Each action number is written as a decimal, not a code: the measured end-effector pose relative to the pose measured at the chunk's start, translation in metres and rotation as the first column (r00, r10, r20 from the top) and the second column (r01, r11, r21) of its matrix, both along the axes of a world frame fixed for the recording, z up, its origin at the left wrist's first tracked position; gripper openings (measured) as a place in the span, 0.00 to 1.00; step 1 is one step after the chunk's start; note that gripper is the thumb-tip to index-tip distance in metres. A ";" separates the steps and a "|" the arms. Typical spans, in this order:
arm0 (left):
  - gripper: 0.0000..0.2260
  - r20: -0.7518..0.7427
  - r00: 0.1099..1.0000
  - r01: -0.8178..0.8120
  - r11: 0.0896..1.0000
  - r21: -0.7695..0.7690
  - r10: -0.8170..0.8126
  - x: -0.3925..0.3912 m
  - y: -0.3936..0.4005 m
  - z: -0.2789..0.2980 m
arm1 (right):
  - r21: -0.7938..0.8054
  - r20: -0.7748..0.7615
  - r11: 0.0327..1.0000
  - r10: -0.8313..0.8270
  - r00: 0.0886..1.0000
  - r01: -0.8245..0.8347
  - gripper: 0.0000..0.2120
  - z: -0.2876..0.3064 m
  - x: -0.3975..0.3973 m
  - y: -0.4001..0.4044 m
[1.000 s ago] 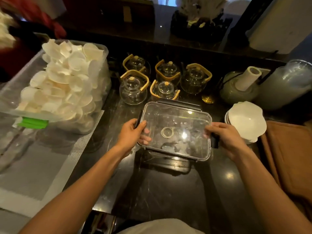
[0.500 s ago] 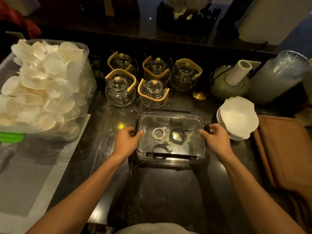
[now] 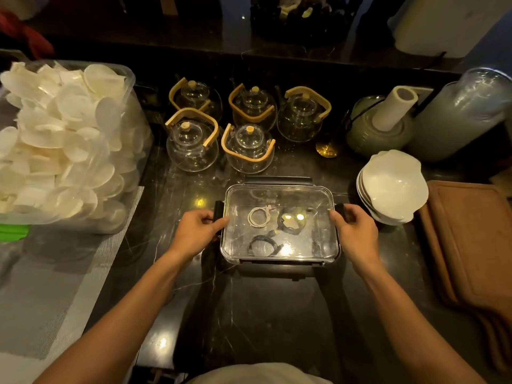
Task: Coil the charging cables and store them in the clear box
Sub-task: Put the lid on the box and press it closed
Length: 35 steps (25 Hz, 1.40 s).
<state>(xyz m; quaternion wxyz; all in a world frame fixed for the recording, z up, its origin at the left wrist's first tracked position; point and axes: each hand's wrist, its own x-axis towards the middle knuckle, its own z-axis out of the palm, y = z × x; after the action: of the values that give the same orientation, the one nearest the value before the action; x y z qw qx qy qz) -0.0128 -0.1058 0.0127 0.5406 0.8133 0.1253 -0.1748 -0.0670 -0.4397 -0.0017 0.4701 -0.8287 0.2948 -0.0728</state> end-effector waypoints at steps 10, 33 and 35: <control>0.07 0.015 0.999 -0.046 0.989 -0.137 0.049 -0.014 -0.002 0.000 | 0.000 -0.005 0.999 0.036 0.999 -0.036 0.05 0.012 0.000 -0.009; 0.09 -0.214 0.958 -0.271 0.848 -0.456 0.191 -0.014 -0.005 -0.020 | 0.226 -0.074 0.973 0.065 0.995 -0.047 0.10 -0.001 -0.012 -0.011; 0.07 -0.168 0.970 -0.231 0.889 -0.394 0.178 -0.008 -0.008 -0.021 | 0.224 -0.076 0.973 0.071 0.995 -0.052 0.08 0.002 -0.010 -0.006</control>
<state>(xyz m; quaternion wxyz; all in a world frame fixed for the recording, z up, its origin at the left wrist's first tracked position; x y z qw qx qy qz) -0.0209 -0.1142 -0.0079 0.7057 0.6509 0.2049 -0.1907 -0.0770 -0.4453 -0.0002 0.5488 -0.7822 0.2947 0.0098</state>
